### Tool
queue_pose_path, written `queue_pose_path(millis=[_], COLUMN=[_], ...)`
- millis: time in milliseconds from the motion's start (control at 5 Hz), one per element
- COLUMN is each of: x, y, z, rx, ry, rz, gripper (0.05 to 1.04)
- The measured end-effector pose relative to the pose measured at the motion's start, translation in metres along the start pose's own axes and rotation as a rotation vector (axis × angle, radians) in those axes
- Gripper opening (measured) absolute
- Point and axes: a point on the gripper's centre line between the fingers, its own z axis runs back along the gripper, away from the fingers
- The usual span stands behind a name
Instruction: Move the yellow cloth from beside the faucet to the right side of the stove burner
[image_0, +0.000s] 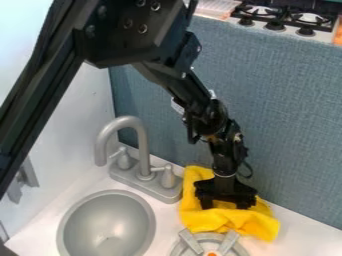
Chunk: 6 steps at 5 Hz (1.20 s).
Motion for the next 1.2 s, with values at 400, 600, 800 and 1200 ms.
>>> queue_pose_path(millis=[400,600,800,1200], x=[-0.038,-0.057,-0.059,-0.037], y=[-0.092,-0.131,-0.131,-0.127], z=[-0.001,-0.003,-0.003,0.038], rx=[-0.118,-0.175,-0.175,-0.114], ry=[0.134,0.16,0.164,0.021], rz=[-0.352,-0.423,-0.436,-0.406], gripper=[1.001,1.001,1.001,1.001])
